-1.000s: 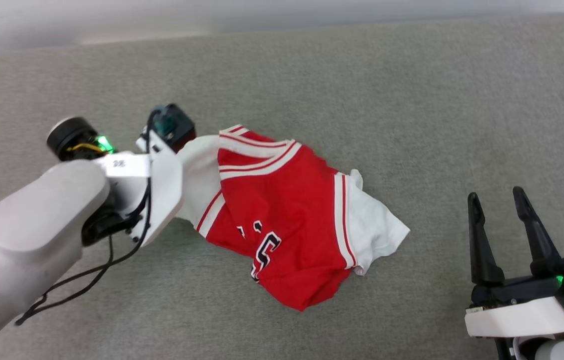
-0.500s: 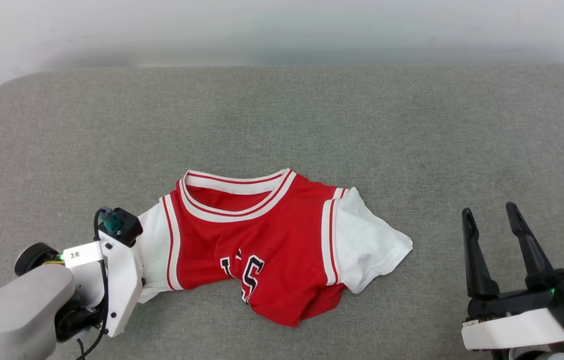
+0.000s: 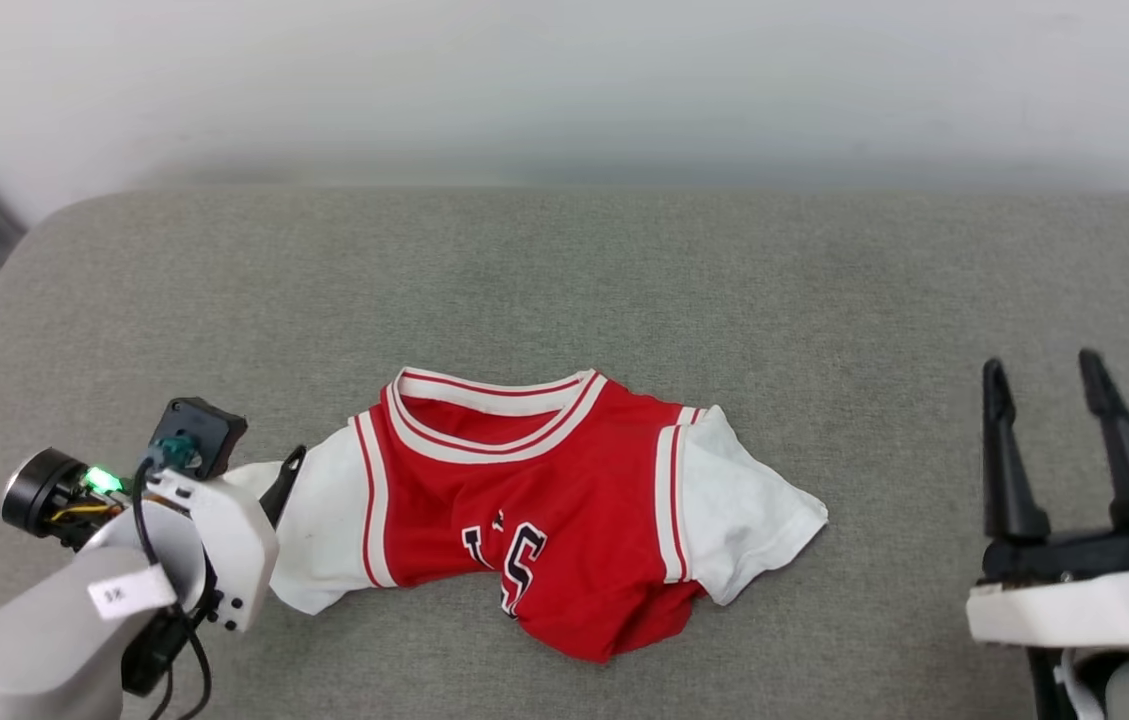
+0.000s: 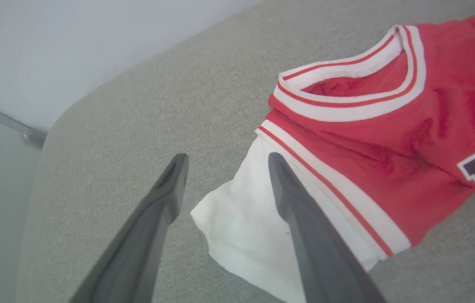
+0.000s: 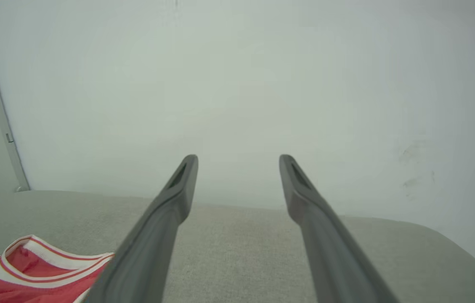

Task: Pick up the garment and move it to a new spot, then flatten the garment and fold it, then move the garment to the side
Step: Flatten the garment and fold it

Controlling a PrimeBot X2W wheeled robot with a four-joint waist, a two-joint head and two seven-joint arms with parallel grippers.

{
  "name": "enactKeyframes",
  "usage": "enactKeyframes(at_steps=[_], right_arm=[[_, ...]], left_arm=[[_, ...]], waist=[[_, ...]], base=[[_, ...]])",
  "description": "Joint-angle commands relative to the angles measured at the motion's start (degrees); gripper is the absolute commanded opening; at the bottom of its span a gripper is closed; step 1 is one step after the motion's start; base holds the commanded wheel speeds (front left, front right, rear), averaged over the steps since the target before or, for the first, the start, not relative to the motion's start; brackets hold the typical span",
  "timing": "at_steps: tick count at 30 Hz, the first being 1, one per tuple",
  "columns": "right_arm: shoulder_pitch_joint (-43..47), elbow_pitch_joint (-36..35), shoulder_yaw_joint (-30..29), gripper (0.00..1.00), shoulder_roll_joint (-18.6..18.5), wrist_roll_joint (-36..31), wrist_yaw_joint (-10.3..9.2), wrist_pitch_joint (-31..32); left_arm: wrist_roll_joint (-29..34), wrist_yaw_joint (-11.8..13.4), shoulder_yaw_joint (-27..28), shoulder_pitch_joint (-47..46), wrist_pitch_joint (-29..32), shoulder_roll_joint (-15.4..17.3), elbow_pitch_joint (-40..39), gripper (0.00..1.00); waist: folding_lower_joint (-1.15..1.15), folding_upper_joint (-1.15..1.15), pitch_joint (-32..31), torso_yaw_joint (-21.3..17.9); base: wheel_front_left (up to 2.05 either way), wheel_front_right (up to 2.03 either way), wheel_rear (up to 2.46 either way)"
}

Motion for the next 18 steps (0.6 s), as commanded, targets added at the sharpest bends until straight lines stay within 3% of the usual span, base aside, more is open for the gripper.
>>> enactKeyframes(at_steps=[1, 4, 5, 8, 14, 18], right_arm=[[-2.2, -0.6, -0.9, 1.0, 0.1, -1.0, -0.02, -0.1], [-5.5, -0.9, -0.8, 1.0, -0.8, -3.2, -0.02, -0.1], [-5.5, -0.9, -0.8, 1.0, -0.8, -3.2, -0.02, -0.1], [-8.6, 1.0, 0.5, 1.0, -3.5, -4.0, -0.03, -0.1], [-15.4, 9.0, 6.9, 1.0, -10.8, -1.4, -0.03, 0.6], [-20.8, 13.5, 14.2, 1.0, -16.3, 3.8, -0.03, 7.8]], left_arm=[[-0.1, 3.0, 1.4, 2.1, -3.4, 0.2, -1.6, 1.0], [-0.6, 8.3, 4.6, 4.7, -8.7, 0.4, -4.4, 1.0], [-0.6, 8.3, 4.6, 4.7, -8.7, 0.4, -4.4, 1.0], [0.6, 13.2, 8.8, 7.8, -10.6, 0.4, -7.9, 1.0], [12.1, 20.3, 24.6, 18.2, -10.7, -2.2, -17.7, 1.0], [19.2, 22.7, 33.2, 26.3, -10.8, -5.5, -22.7, 1.0]], waist=[[0.01, 0.0, -0.7, 0.8], [0.01, 0.0, -1.0, 1.4], [0.01, 0.0, -1.0, 1.4], [0.01, 0.0, -1.2, 1.8], [0.01, 0.0, -1.6, 2.4], [0.01, 0.0, -1.7, 2.5]], base=[[0.0, 0.0, 0.0], [0.0, 0.0, 0.0], [0.0, 0.0, 0.0], [0.0, 0.0, 0.0], [0.0, 0.0, 0.0], [0.0, 0.0, 0.0]])
